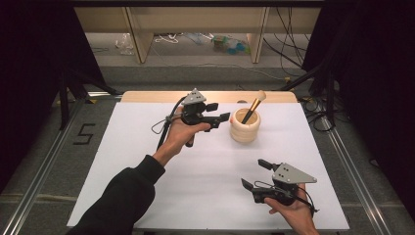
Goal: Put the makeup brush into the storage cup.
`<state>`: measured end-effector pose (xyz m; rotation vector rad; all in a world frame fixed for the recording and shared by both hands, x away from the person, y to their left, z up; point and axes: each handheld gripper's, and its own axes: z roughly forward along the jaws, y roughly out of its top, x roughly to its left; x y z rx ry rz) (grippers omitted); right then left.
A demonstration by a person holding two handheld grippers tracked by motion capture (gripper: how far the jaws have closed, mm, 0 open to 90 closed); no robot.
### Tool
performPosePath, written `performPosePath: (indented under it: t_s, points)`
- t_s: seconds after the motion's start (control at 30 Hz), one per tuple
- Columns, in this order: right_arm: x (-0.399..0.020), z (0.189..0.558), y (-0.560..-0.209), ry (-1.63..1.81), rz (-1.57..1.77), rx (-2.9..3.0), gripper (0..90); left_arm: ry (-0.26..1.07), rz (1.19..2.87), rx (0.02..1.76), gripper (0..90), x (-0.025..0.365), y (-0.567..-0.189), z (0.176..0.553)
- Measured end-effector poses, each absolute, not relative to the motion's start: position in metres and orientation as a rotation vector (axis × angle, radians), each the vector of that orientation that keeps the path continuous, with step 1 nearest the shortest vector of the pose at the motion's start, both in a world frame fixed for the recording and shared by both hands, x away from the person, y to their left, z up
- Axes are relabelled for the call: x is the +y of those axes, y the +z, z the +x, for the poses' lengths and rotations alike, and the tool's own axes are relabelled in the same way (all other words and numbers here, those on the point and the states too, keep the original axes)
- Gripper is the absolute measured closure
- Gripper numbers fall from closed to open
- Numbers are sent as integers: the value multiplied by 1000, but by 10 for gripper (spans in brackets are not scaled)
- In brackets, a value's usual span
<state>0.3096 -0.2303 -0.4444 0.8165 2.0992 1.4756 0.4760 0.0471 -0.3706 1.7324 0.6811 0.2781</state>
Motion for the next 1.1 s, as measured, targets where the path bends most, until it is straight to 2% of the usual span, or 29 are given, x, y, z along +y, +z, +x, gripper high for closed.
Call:
performPosePath:
  t_s: [0.23,0.5,1.1]
  points:
    - [-230,310,-445,1475,817,2099,158,329,1739,647,365,63,-377,467]
    - [-230,310,-445,1475,816,2098,158,317,1734,695,361,79,-388,450]
    - [-231,308,-443,1448,818,2122,159,316,1779,644,339,96,-397,413]
